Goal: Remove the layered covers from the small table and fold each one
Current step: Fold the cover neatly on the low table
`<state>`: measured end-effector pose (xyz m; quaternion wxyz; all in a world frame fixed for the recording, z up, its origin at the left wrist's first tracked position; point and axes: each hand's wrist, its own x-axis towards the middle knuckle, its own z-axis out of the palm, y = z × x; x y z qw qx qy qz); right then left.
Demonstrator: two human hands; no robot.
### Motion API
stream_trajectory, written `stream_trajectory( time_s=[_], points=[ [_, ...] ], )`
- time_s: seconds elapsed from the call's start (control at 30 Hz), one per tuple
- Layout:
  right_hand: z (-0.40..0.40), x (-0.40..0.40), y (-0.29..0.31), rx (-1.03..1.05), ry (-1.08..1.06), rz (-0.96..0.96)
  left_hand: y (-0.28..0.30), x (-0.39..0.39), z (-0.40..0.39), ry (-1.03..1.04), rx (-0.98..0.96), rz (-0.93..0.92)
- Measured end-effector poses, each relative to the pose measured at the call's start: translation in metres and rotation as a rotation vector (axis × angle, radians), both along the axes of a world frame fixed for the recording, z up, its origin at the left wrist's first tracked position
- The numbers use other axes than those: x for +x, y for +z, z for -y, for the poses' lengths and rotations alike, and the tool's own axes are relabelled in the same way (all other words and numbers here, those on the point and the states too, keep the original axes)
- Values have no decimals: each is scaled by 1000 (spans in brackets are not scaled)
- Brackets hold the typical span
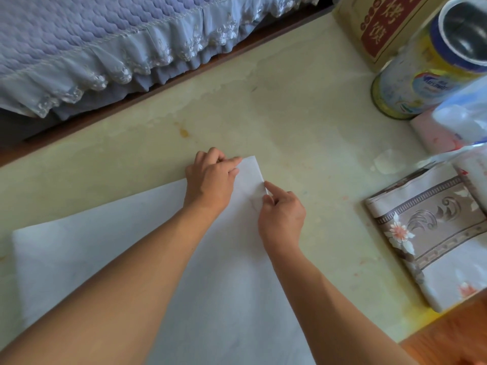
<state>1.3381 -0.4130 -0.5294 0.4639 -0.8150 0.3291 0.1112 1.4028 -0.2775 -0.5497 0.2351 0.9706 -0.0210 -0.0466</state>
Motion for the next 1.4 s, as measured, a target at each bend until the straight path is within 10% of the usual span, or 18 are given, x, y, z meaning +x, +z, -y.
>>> stream_trajectory(
  time_s=[0.57, 0.77, 0.9, 1.07, 1.4],
  points=[
    [-1, 10, 3, -12, -92, -40, 11, -51, -12, -285, 304, -327],
    [-6, -20, 0, -678, 606, 291, 23, -42, 0, -244, 354, -424],
    [13, -141, -1, -617, 1155, 367, 17, -44, 4, -219, 342, -462],
    [52, -227, -27, -650, 1250, 193, 17, -56, 0, -198, 335, -402],
    [47, -229, -25, -739, 1259, 165, 47, -413, -79, -462, 308, -280]
  ],
)
